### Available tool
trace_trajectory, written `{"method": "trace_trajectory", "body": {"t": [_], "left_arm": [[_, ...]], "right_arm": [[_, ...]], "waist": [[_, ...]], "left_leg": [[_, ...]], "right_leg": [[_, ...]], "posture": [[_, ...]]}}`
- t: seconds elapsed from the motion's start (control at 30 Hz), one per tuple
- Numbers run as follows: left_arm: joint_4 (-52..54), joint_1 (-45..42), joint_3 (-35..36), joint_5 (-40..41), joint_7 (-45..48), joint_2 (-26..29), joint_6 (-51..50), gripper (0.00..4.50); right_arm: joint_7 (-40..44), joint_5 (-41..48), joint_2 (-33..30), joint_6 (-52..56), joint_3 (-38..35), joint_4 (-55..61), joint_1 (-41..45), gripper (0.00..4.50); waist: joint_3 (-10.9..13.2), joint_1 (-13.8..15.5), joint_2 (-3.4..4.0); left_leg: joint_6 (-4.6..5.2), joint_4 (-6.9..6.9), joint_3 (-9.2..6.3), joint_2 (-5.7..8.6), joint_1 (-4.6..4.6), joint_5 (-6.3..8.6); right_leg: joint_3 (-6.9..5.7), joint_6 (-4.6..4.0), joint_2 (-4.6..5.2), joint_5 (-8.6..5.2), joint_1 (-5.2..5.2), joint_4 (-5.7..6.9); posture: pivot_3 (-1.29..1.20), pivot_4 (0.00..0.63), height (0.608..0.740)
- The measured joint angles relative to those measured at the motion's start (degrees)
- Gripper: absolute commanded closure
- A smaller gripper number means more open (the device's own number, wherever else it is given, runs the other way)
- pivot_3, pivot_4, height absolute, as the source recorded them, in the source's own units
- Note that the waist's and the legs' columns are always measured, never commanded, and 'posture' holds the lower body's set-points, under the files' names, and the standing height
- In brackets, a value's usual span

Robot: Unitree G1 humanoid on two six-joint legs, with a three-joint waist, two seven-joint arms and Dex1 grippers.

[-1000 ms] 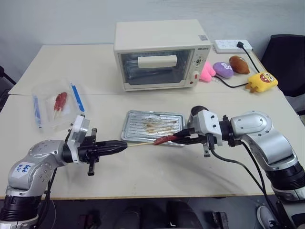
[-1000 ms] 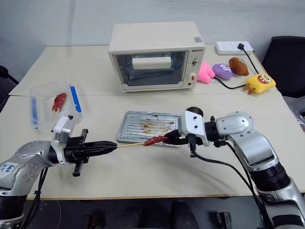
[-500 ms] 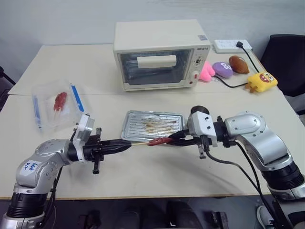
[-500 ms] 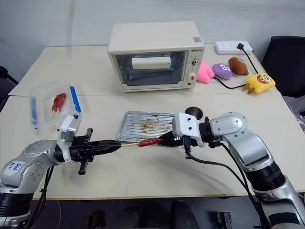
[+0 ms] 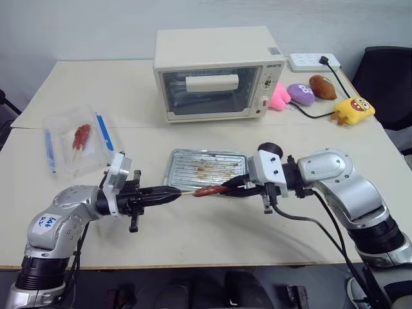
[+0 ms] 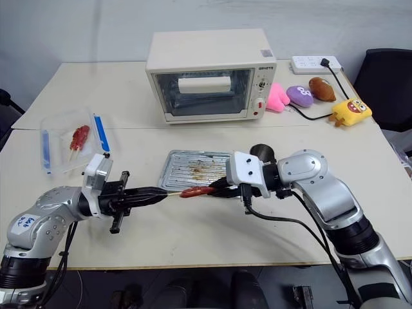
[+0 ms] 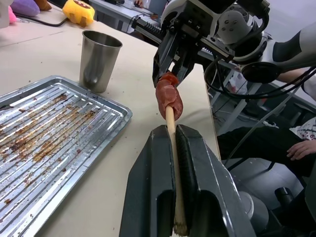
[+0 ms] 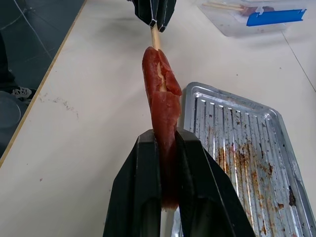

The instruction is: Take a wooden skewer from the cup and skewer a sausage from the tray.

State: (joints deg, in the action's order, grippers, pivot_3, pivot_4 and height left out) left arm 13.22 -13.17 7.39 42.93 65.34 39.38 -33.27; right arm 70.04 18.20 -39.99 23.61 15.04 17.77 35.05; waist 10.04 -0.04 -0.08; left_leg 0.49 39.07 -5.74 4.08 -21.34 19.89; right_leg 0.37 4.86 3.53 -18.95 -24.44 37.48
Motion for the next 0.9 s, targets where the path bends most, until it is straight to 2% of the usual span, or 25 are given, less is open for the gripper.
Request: {"method": "trace_trajectory", "body": {"t": [0.1, 0.17, 0.23, 0.4, 0.57, 0.63, 0.73, 0.9], "left_arm": [[0.0, -0.1, -0.1, -0.1, -0.1, 0.0, 0.0, 4.5], [0.0, -0.1, -0.3, -0.2, -0.2, -0.2, 0.0, 4.5], [0.0, -0.3, -0.8, -0.3, -0.3, -0.6, 0.0, 4.5], [0.0, -0.2, -0.5, -0.2, -0.2, -0.7, 0.3, 4.5], [0.0, 3.5, 7.0, 1.8, -1.2, -0.5, 1.3, 4.5], [0.6, 5.1, 10.1, 3.4, -2.7, -0.7, 1.3, 4.5], [1.8, 7.4, 15.4, 5.6, -6.9, -3.0, 1.4, 4.5], [-0.8, 7.1, 24.5, 5.8, -22.2, -13.2, 8.3, 4.5]], "right_arm": [[0.0, -0.2, 0.0, 0.1, 0.1, 0.0, 0.1, 4.29], [-0.1, -0.1, 0.0, 1.8, 0.2, 0.0, 0.4, 3.69], [-0.2, 0.9, 0.1, 3.7, 0.2, 0.2, 0.5, 3.28], [-0.2, 1.5, -0.3, 2.8, -0.7, 1.2, -0.4, 1.94], [0.6, 3.9, -2.6, -1.1, -7.4, 2.3, -5.4, 0.61], [0.6, 8.0, -2.6, -1.1, -11.9, 3.2, -7.2, 0.11], [0.3, 17.8, -1.8, 0.7, -19.7, 6.3, -11.5, 0.05], [-8.2, 26.0, 1.8, 3.7, -28.3, 10.5, -24.0, 0.05]], "waist": [[0.0, 0.0, 0.0], [0.0, 0.0, 0.0], [0.0, 0.0, 0.0], [0.0, 0.0, 0.0], [0.0, 0.0, 0.0], [0.0, 0.0, 0.0], [0.0, 0.2, 0.0], [-0.1, 1.4, -0.11]], "left_leg": [[0.0, 0.0, 0.0, 0.0, 0.0, 0.0], [0.0, 0.0, 0.0, 0.0, 0.0, 0.0], [0.0, 0.0, 0.0, 0.0, 0.0, 0.0], [0.0, 0.0, 0.0, 0.0, 0.0, 0.0], [0.0, 0.0, 0.0, -0.01, 0.0, 0.0], [0.0, 0.0, 0.0, -0.02, 0.0, 0.0], [0.01, 0.0, -0.01, -0.03, 0.02, 0.01], [0.01, 0.12, 0.01, 0.0, 0.08, 0.0]], "right_leg": [[0.0, 0.0, 0.0, 0.0, 0.0, 0.0], [0.0, 0.0, 0.0, 0.0, 0.0, 0.01], [0.0, 0.0, 0.0, 0.0, 0.0, 0.01], [0.0, 0.0, 0.0, 0.0, 0.0, 0.0], [0.0, 0.0, 0.0, 0.0, 0.0, 0.0], [-0.01, 0.0, -0.01, 0.0, 0.0, 0.0], [0.0, 0.0, 0.0, 0.0, 0.05, -0.01], [0.0, 0.04, 0.0, 0.02, 0.15, 0.01]], "posture": [[0.0, 0.15, 0.74], [0.0, 0.15, 0.74], [0.0, 0.15, 0.74], [0.0, 0.15, 0.74], [0.0, 0.15, 0.74], [0.0, 0.15, 0.74], [0.0, 0.15, 0.74], [0.0, 0.15, 0.74]]}}
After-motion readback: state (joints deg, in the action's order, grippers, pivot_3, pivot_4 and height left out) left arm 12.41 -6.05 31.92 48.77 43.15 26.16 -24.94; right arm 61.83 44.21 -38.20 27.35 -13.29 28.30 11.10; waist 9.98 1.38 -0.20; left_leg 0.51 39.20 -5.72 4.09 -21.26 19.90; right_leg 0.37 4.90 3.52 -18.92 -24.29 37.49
